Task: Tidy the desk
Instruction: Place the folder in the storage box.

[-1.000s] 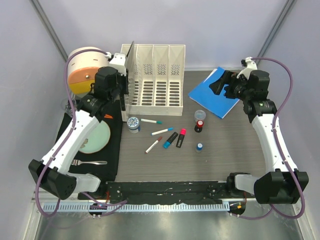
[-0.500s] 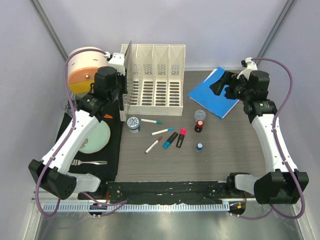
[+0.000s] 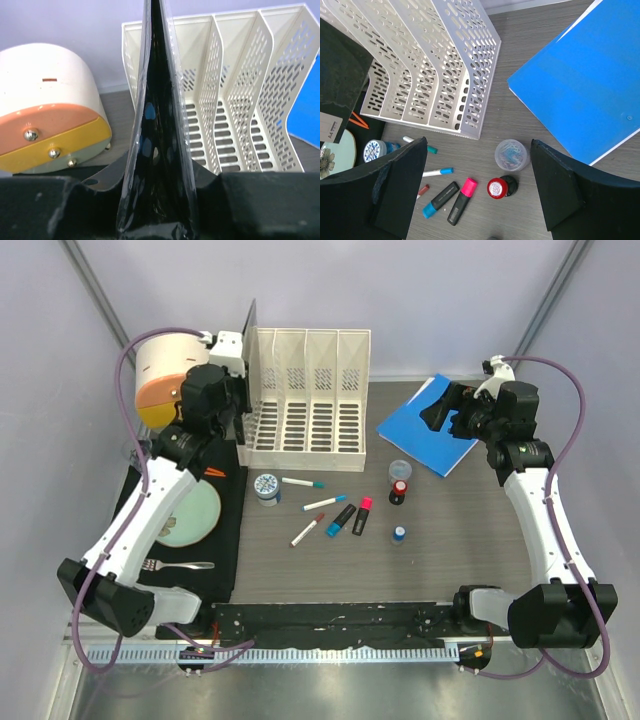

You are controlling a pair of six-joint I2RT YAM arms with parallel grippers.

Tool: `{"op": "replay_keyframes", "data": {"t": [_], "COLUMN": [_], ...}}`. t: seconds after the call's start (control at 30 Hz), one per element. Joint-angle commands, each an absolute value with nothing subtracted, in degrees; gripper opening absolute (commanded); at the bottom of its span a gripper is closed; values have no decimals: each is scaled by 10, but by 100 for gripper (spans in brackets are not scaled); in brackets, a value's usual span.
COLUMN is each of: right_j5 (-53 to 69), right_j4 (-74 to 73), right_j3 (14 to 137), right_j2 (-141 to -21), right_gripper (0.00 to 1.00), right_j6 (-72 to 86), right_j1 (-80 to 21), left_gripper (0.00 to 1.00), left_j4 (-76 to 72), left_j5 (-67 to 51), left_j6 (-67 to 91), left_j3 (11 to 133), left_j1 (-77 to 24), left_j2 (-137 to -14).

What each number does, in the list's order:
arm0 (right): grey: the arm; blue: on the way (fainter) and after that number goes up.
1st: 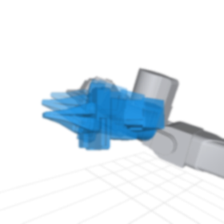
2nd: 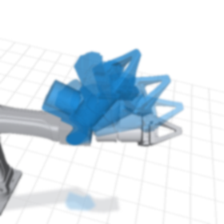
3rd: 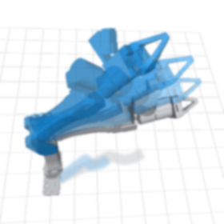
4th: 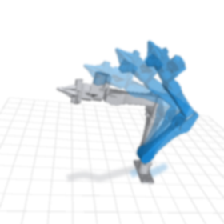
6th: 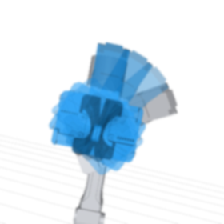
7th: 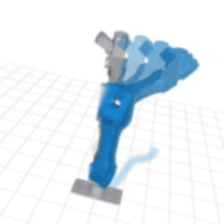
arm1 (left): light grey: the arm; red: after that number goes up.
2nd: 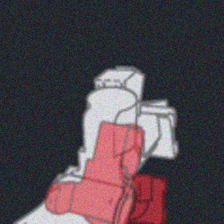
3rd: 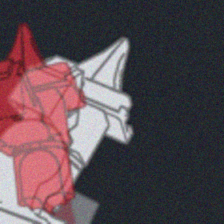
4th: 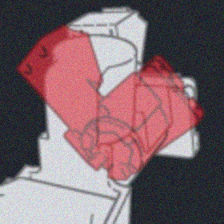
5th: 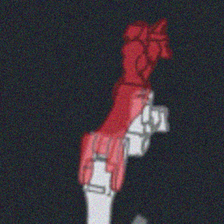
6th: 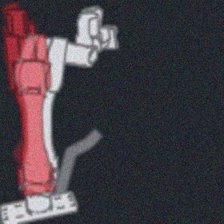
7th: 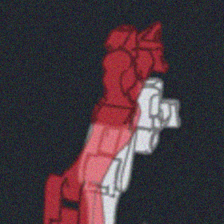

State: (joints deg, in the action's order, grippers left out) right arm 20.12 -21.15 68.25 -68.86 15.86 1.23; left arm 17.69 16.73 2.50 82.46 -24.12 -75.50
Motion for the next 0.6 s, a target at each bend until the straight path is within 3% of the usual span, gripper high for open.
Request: {"op": "replay_keyframes", "data": {"t": [0.0,0.57], "right_j5": [190,199], "right_j4": [-205,-206], "right_j3": [691,696], "right_j2": [-678,-720], "right_gripper": [89,89], "right_j6": [144,137], "right_j1": [14,14], "left_gripper": [0,0], "left_j4": [55,-108], "left_j5": [165,141], "left_j6": [18,20], "left_j3": [857,811], "left_j1": [-233,-220], "left_j2": [-767,-818]}}
